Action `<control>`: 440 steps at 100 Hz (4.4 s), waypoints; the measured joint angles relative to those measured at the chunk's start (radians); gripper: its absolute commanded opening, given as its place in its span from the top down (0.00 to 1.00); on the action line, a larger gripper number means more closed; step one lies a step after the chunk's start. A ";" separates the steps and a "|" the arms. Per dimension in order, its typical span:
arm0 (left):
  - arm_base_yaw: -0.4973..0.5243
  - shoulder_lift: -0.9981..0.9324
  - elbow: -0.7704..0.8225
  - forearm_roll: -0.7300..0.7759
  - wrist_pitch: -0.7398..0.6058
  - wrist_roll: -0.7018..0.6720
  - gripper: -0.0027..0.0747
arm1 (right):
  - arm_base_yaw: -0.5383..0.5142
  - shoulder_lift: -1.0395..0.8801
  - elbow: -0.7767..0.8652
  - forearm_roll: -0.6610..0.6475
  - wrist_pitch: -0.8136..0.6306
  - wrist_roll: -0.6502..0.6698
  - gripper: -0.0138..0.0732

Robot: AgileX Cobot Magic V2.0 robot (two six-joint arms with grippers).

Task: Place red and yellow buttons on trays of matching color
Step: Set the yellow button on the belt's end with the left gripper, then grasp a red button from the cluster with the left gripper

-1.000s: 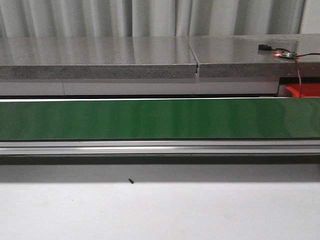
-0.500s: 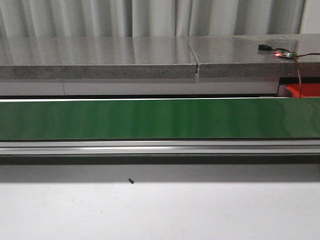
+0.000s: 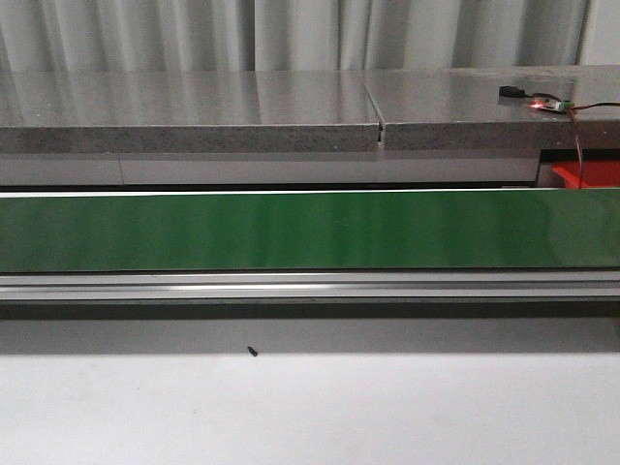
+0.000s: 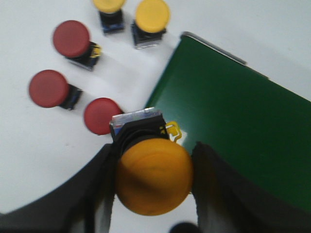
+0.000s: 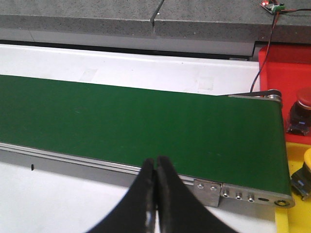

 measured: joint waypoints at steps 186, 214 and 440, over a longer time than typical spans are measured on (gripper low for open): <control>0.165 0.105 -0.002 -0.028 0.019 0.013 0.34 | 0.000 0.000 0.000 0.000 0.000 0.000 0.92; 0.245 0.216 -0.002 -0.018 0.005 0.002 0.34 | 0.000 0.000 0.000 0.000 0.000 0.000 0.92; 0.088 0.193 -0.153 -0.059 -0.001 0.013 0.70 | 0.000 0.000 0.000 0.000 0.000 0.000 0.92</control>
